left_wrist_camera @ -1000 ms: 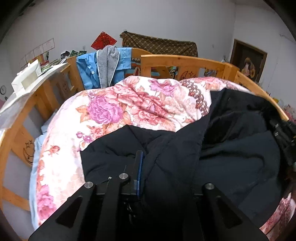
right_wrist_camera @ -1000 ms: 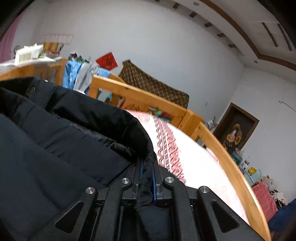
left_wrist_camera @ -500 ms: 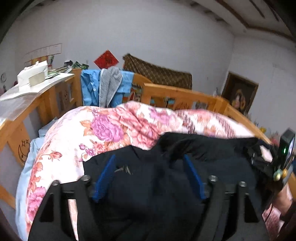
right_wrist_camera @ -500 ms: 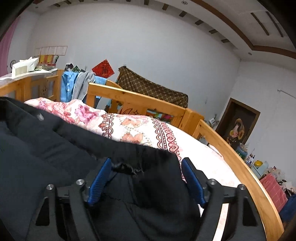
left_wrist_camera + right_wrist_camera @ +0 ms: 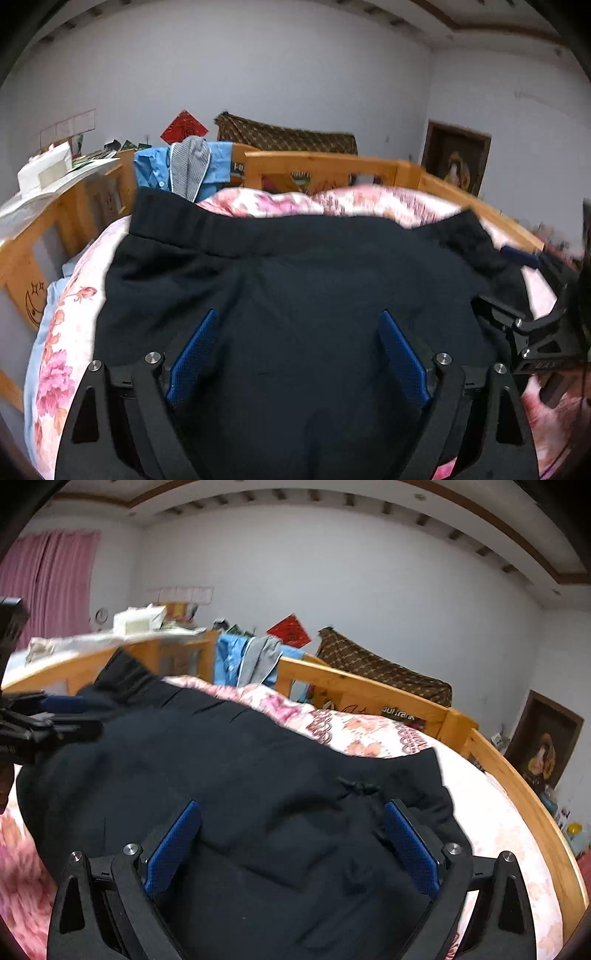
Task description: Fold large clothes
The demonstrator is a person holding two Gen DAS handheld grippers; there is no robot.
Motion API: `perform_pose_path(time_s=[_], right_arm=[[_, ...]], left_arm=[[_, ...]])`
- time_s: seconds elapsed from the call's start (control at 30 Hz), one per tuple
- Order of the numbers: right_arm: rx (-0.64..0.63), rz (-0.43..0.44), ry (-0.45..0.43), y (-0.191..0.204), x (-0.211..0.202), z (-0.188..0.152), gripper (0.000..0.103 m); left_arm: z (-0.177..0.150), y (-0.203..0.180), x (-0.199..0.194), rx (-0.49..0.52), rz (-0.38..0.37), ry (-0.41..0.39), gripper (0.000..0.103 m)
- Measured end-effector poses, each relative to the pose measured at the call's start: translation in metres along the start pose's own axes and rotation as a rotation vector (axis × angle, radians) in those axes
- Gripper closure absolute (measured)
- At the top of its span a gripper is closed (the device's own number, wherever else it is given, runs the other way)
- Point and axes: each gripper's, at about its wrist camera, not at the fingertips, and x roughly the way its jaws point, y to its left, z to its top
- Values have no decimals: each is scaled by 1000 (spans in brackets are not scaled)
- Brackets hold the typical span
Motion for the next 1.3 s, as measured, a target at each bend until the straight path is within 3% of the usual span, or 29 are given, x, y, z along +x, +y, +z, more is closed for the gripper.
perform_pose_path(time_s=[0.17, 0.27, 0.4, 0.53, 0.7, 0.93, 1.3], right_arm=[[40, -76, 49, -9, 48, 12, 3], [83, -120, 115, -26, 79, 11, 3], [165, -110, 176, -46, 108, -2, 3], [156, -62, 210, -45, 131, -15, 0], [192, -9, 207, -49, 146, -28, 0], [292, 89, 216, -71, 162, -39, 0], [324, 117, 214, -76, 167, -41, 0]], left_arm=[[9, -7, 37, 2, 75, 33, 17], [19, 13, 57, -38, 140, 37, 17], [16, 55, 81, -114, 208, 85, 16], [1, 100, 105, -276, 108, 157, 6], [-13, 124, 121, -376, 35, 135, 1], [-16, 128, 133, -405, 29, 106, 1], [-18, 131, 138, -420, 22, 100, 1]])
